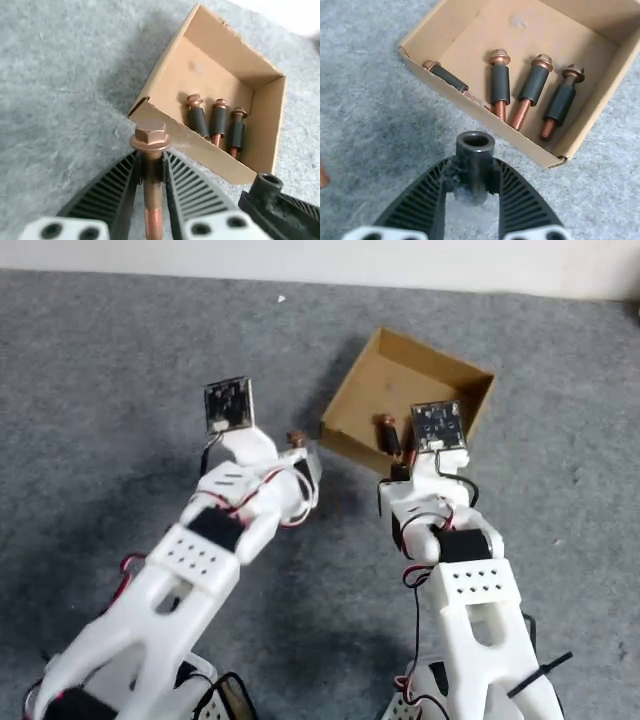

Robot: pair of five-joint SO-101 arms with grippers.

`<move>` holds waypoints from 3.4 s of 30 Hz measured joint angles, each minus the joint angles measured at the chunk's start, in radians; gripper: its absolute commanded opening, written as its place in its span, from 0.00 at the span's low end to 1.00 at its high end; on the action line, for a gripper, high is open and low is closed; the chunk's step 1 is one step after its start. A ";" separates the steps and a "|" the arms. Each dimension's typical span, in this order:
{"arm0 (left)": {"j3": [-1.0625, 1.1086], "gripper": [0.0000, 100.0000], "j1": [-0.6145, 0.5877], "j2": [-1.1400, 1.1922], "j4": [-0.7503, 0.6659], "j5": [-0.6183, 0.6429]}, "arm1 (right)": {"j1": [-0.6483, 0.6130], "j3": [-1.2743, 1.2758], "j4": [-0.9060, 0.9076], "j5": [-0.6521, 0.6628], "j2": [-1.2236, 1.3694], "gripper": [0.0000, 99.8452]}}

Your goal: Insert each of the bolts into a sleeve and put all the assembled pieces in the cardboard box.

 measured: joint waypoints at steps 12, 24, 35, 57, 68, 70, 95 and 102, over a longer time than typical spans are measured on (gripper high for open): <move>0.189 0.01 0.002 -0.282 -0.049 -0.034 | -0.051 0.212 -0.074 0.003 -0.324 0.01; 0.358 0.01 0.002 -0.580 -0.086 -0.101 | -0.143 0.431 -0.241 0.126 -0.540 0.01; 0.462 0.01 0.002 -0.842 -0.103 -0.157 | -0.201 0.611 -0.367 0.203 -0.723 0.01; 0.560 0.01 0.126 -1.158 -0.189 -0.169 | -0.299 0.649 -0.311 0.308 -1.053 0.01; 0.603 0.01 0.135 -1.165 -0.256 -0.169 | -0.328 0.649 -0.311 0.315 -1.053 0.01; 0.629 0.01 0.133 -1.165 -0.290 -0.169 | -0.338 0.649 -0.292 0.315 -1.053 0.01; 0.730 0.01 0.135 -1.166 -0.397 -0.242 | -0.361 0.649 -0.256 0.318 -1.053 0.01; 0.730 0.01 0.135 -1.166 -0.397 -0.242 | -0.361 0.649 -0.256 0.318 -1.053 0.01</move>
